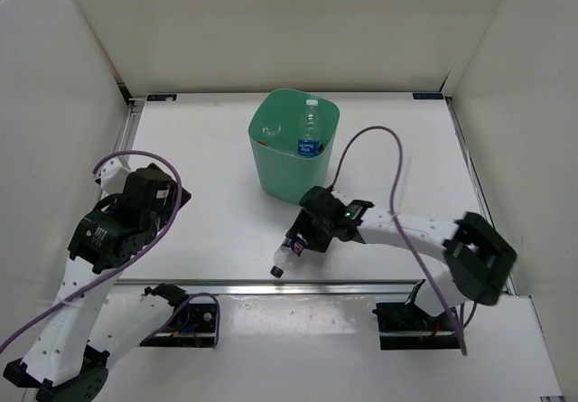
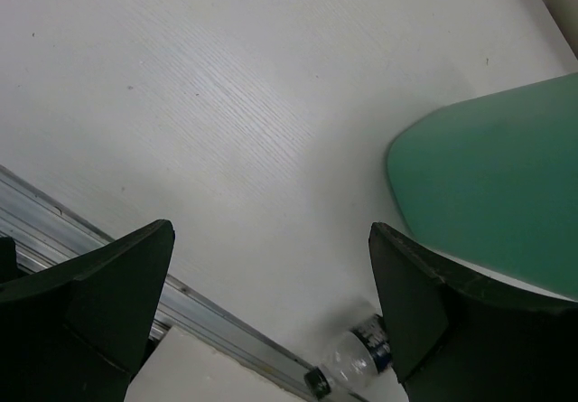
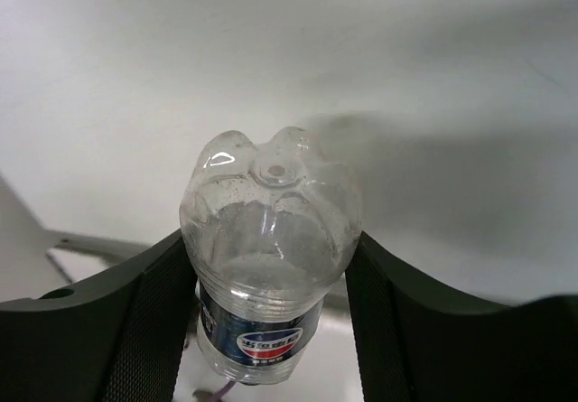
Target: Put the plastic bottles in the bin
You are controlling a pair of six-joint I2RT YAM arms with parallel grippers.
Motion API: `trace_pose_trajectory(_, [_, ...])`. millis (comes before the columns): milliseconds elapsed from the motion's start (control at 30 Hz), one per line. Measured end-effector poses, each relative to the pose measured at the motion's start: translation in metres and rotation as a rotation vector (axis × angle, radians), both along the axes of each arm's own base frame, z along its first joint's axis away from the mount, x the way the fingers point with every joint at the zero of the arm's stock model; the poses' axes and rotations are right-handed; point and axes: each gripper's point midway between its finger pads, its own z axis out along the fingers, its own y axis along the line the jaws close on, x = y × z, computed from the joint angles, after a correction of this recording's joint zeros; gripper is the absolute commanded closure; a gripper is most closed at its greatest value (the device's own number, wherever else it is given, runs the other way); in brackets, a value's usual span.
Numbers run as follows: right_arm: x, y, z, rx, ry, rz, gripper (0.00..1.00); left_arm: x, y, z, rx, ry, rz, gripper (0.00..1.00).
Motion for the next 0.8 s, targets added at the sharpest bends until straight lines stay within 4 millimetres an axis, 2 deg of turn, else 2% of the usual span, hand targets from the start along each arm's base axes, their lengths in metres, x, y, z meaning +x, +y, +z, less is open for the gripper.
trace_pose_trajectory(100, [-0.005,-0.019,0.044,0.021,-0.043,-0.034,0.77,-0.002,0.002,-0.004,-0.006,-0.001,0.011,0.00])
trace_pose_trajectory(167, [-0.001,-0.027,0.086,0.056,-0.111,-0.058,0.79,-0.004,0.003,-0.011,-0.002,0.011,0.016,0.00])
trace_pose_trajectory(233, [0.011,-0.031,0.140,0.095,-0.225,-0.070,0.79,-0.007,0.004,-0.019,0.006,0.032,0.020,0.00])
trace_pose_trajectory(400, [0.059,-0.037,0.284,0.148,-0.587,-0.116,0.76,-0.008,0.005,-0.031,0.020,0.065,0.023,0.00])
trace_pose_trajectory(467, [0.086,-0.043,0.325,0.123,-0.714,-0.153,0.75,-0.008,0.005,-0.032,0.021,0.067,0.024,0.00])
trace_pose_trajectory(500, [0.102,-0.048,0.339,0.100,-0.760,-0.173,0.74,-0.008,0.005,-0.032,0.020,0.068,0.025,0.00])
trace_pose_trajectory(567, [0.139,-0.058,0.351,0.042,-0.816,-0.216,0.72,-0.007,0.005,-0.032,0.021,0.070,0.026,0.00])
trace_pose_trajectory(633, [0.174,-0.066,0.343,-0.042,-0.829,-0.238,0.65,-0.006,0.004,-0.033,0.023,0.074,0.025,0.00])
trace_pose_trajectory(667, [0.192,-0.068,0.335,-0.088,-0.828,-0.237,0.40,-0.005,0.004,-0.033,0.024,0.075,0.025,0.00])
trace_pose_trajectory(767, [0.230,-0.065,0.302,-0.199,-0.792,-0.187,0.00,-0.003,0.002,-0.035,0.029,0.086,0.025,0.00])
trace_pose_trajectory(800, [0.235,-0.062,0.294,-0.218,-0.782,-0.157,0.00,-0.002,0.002,-0.036,0.030,0.089,0.025,0.00])
